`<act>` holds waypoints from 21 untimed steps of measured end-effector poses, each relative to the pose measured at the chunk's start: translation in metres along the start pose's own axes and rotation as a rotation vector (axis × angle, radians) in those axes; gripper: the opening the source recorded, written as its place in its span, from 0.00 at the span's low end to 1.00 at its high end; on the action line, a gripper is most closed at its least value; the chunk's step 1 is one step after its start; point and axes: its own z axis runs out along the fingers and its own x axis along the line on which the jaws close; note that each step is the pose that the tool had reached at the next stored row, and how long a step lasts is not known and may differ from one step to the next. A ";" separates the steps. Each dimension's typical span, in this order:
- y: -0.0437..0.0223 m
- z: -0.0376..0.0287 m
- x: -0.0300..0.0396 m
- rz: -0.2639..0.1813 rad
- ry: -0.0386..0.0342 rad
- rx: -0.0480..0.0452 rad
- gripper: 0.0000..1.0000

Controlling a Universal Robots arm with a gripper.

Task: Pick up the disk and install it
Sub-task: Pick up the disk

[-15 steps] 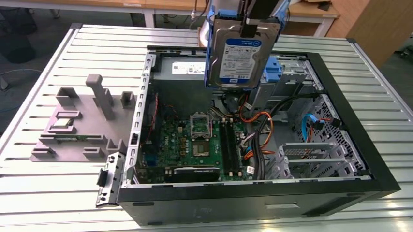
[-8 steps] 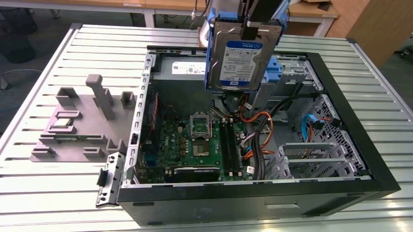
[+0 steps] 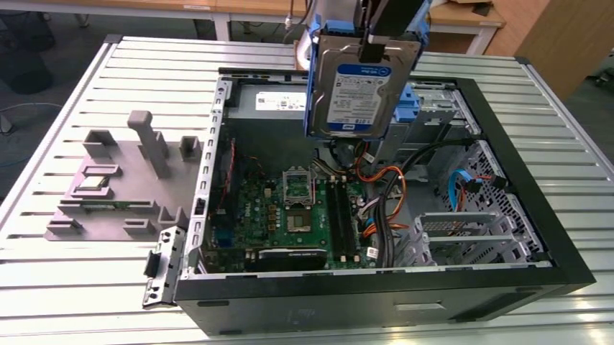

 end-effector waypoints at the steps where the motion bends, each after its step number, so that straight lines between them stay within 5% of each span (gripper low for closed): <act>1: 0.0000 -0.0001 0.0011 0.000 0.0000 0.0000 0.35; 21: -0.0015 -0.0019 0.0413 0.000 0.0012 0.0000 0.35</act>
